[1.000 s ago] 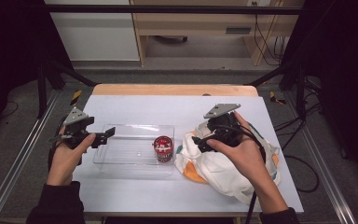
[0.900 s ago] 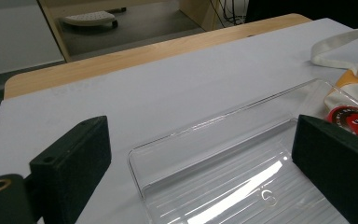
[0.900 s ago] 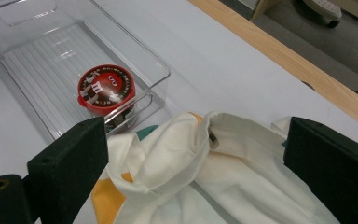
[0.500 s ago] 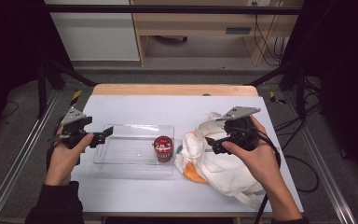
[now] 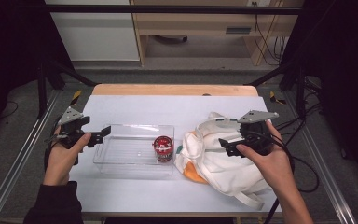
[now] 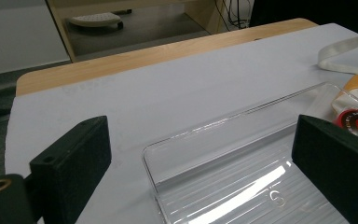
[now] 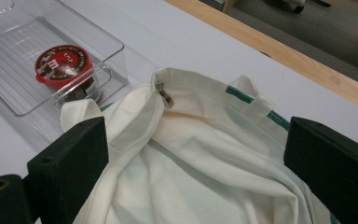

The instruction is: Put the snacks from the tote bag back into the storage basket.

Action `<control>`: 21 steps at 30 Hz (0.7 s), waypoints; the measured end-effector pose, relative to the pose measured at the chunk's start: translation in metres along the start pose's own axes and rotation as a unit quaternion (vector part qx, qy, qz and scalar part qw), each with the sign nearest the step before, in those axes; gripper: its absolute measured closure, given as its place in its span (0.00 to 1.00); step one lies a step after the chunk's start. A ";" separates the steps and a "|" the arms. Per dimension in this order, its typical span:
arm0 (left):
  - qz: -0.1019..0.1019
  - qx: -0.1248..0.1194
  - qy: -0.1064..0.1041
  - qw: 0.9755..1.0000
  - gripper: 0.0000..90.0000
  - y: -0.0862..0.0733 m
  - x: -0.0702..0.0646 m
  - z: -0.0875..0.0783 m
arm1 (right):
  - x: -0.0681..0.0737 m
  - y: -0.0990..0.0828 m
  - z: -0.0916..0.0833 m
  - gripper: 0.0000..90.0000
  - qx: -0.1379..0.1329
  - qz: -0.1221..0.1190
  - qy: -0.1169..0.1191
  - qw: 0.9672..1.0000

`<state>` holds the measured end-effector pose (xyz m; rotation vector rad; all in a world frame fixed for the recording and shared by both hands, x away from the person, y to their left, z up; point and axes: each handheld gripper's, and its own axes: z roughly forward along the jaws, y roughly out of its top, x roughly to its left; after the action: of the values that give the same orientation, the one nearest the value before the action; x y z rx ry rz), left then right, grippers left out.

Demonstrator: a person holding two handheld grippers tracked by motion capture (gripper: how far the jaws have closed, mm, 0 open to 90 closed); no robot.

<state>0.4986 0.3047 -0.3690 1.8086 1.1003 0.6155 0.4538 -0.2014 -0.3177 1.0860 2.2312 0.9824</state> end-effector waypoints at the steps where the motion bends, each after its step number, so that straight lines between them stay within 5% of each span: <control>1: 0.000 0.000 0.000 1.000 0.05 0.000 0.000 0.000 | -0.001 -0.002 -0.001 0.08 -0.001 0.004 -0.001 1.000; 21: 0.003 0.004 0.003 1.000 0.05 -0.002 0.000 0.001 | -0.025 -0.040 -0.021 0.07 -0.013 0.051 -0.028 0.998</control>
<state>0.4993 0.3047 -0.3712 1.8180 1.1023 0.6210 0.4351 -0.2476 -0.3327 1.2116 2.1300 1.0079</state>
